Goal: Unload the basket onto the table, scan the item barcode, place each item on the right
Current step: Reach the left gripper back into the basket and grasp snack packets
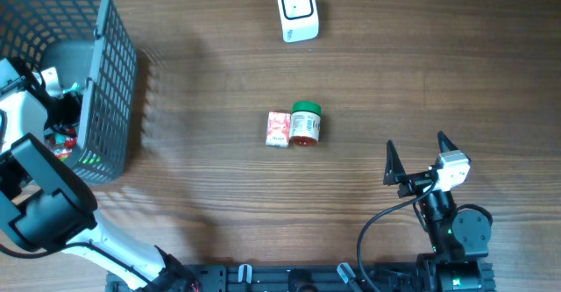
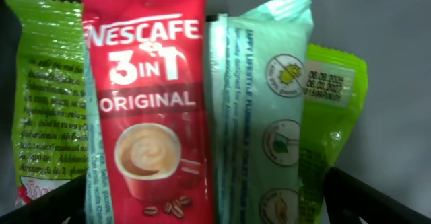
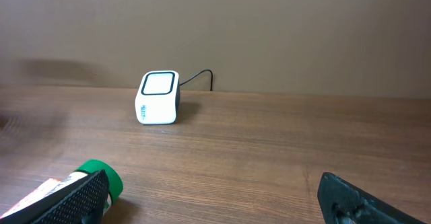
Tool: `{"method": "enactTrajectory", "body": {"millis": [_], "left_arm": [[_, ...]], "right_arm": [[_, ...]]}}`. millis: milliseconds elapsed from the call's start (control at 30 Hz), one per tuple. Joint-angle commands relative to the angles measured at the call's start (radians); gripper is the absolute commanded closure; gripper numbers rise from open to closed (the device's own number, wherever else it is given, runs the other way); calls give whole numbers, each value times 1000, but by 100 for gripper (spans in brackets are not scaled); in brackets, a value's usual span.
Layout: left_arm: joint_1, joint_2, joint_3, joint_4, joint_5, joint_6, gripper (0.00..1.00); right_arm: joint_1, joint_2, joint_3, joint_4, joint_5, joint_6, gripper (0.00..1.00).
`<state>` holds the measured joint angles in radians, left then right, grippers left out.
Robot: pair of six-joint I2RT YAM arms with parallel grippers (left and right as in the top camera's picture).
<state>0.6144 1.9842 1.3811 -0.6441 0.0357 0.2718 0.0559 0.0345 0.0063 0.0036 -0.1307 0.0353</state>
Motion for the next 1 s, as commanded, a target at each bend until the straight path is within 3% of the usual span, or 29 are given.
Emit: {"method": "enactTrajectory", "body": {"millis": [0, 633, 767, 800, 833, 867, 967], "left_arm": [[-2, -22, 16, -5, 38, 63, 0], [0, 59, -48, 7, -71, 34, 3], [0, 85, -55, 5, -71, 31, 30], [0, 85, -55, 2, -71, 31, 47], [0, 85, -55, -9, -71, 32, 84], [0, 85, -54, -10, -71, 36, 96], [0, 75, -27, -21, -71, 35, 96]], "right_arm": [[-3, -3, -1, 5, 3, -8, 0], [-3, -3, -1, 5, 3, -8, 0], [-3, -3, -1, 5, 3, -8, 0], [-3, -3, -1, 5, 3, -8, 0], [-3, -3, -1, 5, 3, -8, 0], [-3, -3, -1, 5, 3, -8, 0], [-3, -3, -1, 5, 3, -8, 0]]}}
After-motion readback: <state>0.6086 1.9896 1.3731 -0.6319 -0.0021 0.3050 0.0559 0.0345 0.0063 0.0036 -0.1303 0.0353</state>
